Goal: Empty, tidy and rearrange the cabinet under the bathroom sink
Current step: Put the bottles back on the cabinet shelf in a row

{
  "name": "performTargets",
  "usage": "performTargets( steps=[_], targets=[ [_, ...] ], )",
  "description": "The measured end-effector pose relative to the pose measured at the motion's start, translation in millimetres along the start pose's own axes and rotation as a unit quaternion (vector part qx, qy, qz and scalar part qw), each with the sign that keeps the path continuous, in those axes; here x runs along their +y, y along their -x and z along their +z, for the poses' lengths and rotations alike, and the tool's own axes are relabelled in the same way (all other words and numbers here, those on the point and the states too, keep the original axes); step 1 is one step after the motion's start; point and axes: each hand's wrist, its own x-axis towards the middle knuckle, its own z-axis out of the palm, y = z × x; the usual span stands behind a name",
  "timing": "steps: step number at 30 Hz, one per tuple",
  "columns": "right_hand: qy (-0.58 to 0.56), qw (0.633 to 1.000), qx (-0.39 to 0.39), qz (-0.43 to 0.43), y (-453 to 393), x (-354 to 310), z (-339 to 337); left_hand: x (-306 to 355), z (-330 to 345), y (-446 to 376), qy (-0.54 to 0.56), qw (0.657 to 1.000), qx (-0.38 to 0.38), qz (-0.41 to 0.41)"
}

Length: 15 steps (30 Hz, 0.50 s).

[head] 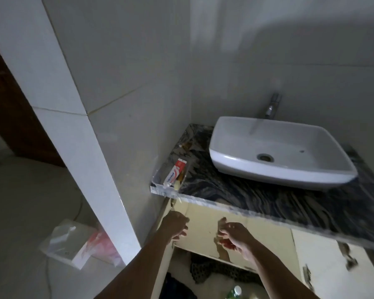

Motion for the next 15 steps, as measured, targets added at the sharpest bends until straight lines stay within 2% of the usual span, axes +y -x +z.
performTargets(
  steps=[2,8,15],
  targets=[
    [-0.018,0.999,0.022,0.023,25.9,29.7,-13.1,-10.5,25.0,13.1,-0.079,0.995,-0.063,0.027],
    [-0.025,0.993,0.069,0.096,81.9,117.5,-49.1,-44.6,98.4,52.2,-0.202,0.960,-0.184,0.070],
    [-0.025,0.982,0.111,0.150,124.6,198.9,-83.0,-99.2,167.3,81.4,-0.274,0.923,-0.260,0.079]
  ],
)
